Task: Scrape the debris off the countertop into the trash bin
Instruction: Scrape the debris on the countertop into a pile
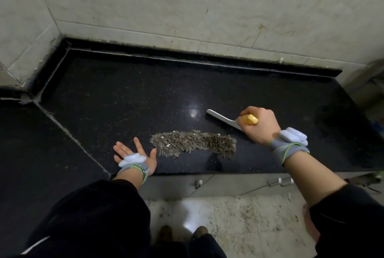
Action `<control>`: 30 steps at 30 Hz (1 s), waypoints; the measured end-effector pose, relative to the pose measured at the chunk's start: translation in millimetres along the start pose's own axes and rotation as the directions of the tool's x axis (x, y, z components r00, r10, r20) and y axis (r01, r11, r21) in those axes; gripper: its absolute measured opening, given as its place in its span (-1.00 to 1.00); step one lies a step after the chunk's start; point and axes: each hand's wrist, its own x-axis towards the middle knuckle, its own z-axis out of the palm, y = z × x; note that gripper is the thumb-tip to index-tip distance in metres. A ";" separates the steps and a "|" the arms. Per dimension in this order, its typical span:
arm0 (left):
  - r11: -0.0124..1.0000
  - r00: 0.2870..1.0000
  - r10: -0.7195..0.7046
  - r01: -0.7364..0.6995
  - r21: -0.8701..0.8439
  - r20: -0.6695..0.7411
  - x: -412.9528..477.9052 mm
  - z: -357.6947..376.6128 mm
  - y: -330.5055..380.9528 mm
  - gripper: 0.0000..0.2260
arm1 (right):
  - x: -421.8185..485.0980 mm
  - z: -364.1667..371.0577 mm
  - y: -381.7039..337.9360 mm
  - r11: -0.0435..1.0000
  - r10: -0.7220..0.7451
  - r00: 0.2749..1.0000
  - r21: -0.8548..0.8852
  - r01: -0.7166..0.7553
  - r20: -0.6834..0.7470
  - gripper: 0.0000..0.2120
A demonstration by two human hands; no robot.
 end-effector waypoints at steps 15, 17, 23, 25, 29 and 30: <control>0.999 0.999 0.035 -0.035 0.033 -0.006 2.4 4.6 -5.2 -0.27 | -13.9 -16.5 -7.1 0.991 -0.123 0.992 0.052 0.122 0.011 -0.85; 0.999 0.999 0.035 -0.035 0.041 -0.001 1.4 4.2 -4.3 -0.27 | -14.9 -10.9 -2.0 0.995 -0.098 0.995 0.036 0.098 0.007 -0.85; 0.998 0.999 0.032 -0.032 0.057 -0.001 1.8 3.1 -5.2 -0.27 | -27.2 -1.4 -1.0 0.981 -0.191 0.979 0.033 0.189 0.076 -0.86; 0.998 1.000 0.031 -0.032 0.049 0.004 1.5 3.7 -4.2 -0.27 | -27.6 -4.5 -2.9 0.976 -0.218 0.972 0.032 0.216 0.091 -0.86; 0.996 0.999 0.036 -0.038 0.076 0.023 -0.9 -0.4 -6.7 -0.29 | -23.3 -10.9 -2.5 0.974 -0.222 0.973 0.060 0.218 0.059 -0.86; 0.996 0.999 0.036 -0.039 0.076 0.034 -2.5 -3.8 -6.4 -0.31 | -22.9 -12.4 -0.8 0.972 -0.225 0.974 0.076 0.221 0.036 -0.86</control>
